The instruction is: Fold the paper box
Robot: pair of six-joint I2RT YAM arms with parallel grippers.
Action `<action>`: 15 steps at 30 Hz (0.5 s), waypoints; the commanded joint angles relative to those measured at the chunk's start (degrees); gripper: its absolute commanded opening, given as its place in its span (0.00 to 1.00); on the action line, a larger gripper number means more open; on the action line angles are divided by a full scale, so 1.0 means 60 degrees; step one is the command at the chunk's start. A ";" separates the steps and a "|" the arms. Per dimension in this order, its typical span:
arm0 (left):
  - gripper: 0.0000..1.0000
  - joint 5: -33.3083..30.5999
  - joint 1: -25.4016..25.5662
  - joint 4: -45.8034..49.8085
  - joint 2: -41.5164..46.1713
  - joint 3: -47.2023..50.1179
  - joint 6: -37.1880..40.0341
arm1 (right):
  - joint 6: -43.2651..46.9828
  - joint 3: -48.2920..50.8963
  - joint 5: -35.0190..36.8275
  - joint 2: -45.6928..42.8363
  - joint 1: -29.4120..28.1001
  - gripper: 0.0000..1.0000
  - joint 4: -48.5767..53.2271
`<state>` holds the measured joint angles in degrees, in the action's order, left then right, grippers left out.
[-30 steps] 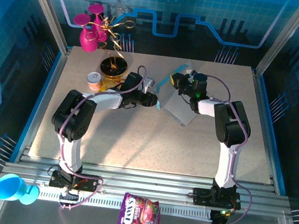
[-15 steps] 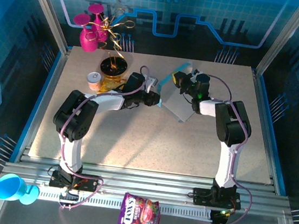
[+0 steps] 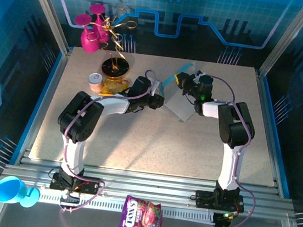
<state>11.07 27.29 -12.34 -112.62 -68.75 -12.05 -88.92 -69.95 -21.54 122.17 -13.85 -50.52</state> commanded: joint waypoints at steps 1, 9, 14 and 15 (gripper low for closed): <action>0.29 -0.0545 0.0106 -0.0544 -0.0112 -0.0328 -0.0055 | -0.0069 0.0070 -0.0209 0.0135 0.0044 0.00 -0.0360; 0.32 -0.1382 0.0221 -0.1349 -0.0157 -0.0175 0.0126 | -0.0307 -0.0040 -0.0112 0.0131 0.0037 0.00 -0.0309; 0.33 -0.1970 0.0220 -0.2204 -0.0167 0.0232 0.0478 | -0.0326 -0.0288 -0.0149 0.0088 0.0072 0.00 0.0090; 0.33 -0.1977 0.0226 -0.2285 -0.0219 0.0251 0.0549 | -0.0325 -0.0354 -0.0158 0.0088 0.0078 0.00 0.0233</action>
<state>2.35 28.32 -20.27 -113.01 -68.42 -11.29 -90.56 -70.26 -21.50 122.17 -13.82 -50.50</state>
